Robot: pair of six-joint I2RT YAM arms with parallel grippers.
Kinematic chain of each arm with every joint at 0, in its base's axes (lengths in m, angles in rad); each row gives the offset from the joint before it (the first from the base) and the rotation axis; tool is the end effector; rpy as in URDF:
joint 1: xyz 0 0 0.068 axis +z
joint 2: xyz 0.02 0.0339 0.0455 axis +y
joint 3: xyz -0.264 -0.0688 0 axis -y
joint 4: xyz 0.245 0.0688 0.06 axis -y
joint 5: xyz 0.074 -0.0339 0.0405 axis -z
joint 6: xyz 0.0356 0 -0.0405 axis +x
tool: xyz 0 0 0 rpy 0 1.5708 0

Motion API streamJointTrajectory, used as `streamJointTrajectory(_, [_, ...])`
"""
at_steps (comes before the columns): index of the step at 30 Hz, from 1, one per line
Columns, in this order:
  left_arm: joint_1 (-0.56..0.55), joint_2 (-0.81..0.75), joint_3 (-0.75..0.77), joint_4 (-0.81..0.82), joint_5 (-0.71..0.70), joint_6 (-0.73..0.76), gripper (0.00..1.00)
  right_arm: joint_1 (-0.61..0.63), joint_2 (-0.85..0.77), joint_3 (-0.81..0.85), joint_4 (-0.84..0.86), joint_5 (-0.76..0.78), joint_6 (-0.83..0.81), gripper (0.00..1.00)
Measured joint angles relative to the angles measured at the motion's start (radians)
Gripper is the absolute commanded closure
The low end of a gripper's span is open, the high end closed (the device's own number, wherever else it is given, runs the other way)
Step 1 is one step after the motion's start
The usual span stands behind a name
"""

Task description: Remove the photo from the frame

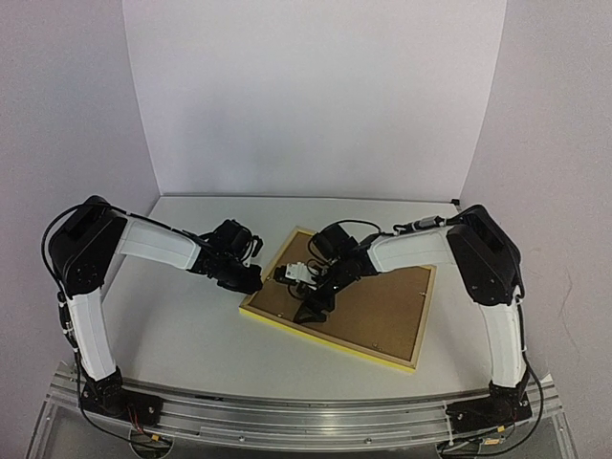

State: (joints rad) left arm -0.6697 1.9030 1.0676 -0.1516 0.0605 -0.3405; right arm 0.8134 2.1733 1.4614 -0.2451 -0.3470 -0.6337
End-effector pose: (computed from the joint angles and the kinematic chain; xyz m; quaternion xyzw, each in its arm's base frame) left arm 0.2929 -0.2347 0.1302 0.1654 0.9429 -0.1645 0.2377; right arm 0.3046 0.3398 0.1285 -0.6607 0.6692 0.1906 0.2816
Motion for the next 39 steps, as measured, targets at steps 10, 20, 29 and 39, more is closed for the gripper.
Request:
streamJointTrajectory(10, [0.0, 0.001, 0.0, 0.0, 0.001, -0.013, 1.0, 0.019, 0.062, 0.081, 0.013, -0.009, -0.015, 0.09])
streamJointTrajectory(20, [0.002, -0.004, -0.019, 0.028, 0.016, -0.038, 1.0, 0.048, 0.144, 0.205, 0.031, 0.034, 0.059, 0.15])
streamJointTrajectory(29, [0.011, -0.01, -0.038, 0.058, 0.017, -0.064, 1.0, 0.06, 0.164, 0.241, 0.066, 0.136, 0.107, 0.19])
streamJointTrajectory(39, [0.01, -0.011, -0.042, 0.065, 0.009, -0.073, 1.0, 0.057, 0.155, 0.24, 0.065, 0.14, 0.232, 0.17])
